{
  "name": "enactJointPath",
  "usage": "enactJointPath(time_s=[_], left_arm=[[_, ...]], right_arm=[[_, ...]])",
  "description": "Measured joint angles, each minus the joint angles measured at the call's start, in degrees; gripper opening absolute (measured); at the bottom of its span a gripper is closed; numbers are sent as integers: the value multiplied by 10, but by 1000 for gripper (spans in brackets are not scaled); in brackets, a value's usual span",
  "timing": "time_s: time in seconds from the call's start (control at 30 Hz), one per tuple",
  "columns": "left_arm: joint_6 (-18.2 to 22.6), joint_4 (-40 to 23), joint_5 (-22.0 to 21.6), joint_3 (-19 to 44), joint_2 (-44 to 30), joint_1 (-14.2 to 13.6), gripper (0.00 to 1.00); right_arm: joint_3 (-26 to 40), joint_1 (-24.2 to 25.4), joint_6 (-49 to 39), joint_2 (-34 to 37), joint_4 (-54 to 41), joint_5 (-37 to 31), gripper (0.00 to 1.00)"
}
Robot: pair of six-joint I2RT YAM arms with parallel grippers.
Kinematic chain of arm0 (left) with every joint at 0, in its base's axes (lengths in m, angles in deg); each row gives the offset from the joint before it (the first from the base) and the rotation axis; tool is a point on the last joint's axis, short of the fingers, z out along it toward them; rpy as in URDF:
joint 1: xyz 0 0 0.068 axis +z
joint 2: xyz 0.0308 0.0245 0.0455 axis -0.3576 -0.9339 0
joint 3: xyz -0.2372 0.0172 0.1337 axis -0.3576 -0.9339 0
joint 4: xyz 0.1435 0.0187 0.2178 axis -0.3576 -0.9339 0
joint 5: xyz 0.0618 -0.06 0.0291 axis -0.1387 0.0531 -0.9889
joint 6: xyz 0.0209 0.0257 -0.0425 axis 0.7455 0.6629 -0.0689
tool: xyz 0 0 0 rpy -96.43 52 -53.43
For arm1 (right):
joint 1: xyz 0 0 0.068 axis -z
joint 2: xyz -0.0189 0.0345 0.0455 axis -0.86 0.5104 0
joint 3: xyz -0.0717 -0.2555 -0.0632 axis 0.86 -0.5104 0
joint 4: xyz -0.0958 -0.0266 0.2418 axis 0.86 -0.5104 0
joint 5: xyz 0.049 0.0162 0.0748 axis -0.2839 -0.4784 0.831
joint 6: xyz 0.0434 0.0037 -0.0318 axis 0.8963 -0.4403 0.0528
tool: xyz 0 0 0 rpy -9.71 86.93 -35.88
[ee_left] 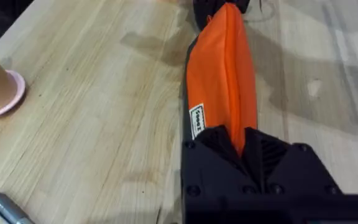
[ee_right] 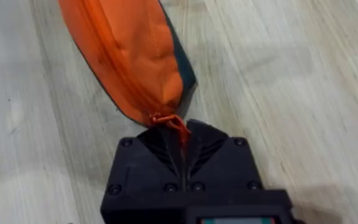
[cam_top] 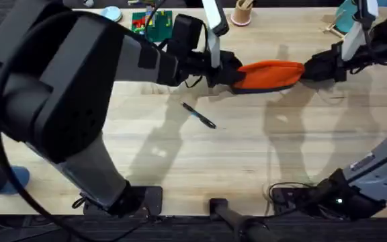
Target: Unzip the bag, pick up the pens from the table one at a time and place them inside, then zip the bag closed.
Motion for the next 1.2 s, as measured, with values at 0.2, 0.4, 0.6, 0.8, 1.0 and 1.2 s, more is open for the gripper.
enactJointPath(time_s=[0.2, 0.4, 0.6, 0.8, 1.0, 1.2], left_arm=[[0, 0, 0, 0, 0, 0, 43], [0, 0, 0, 0, 0, 0, 43], [0, 0, 0, 0, 0, 0, 43], [0, -1, 0, 0, 0, 0, 43], [0, -2, 0, 0, 0, 0, 43], [0, -2, 0, 0, 0, 0, 43]], right_arm=[[0, 0, 0, 0, -2, 0, 33], [0, 0, 0, 0, -7, 0, 32], [12, 0, 0, 0, -31, 0, 32], [60, 0, 0, 0, -80, 0, 33], [100, 0, -3, 0, -118, -2, 33], [126, 0, -16, 0, -149, 2, 33]])
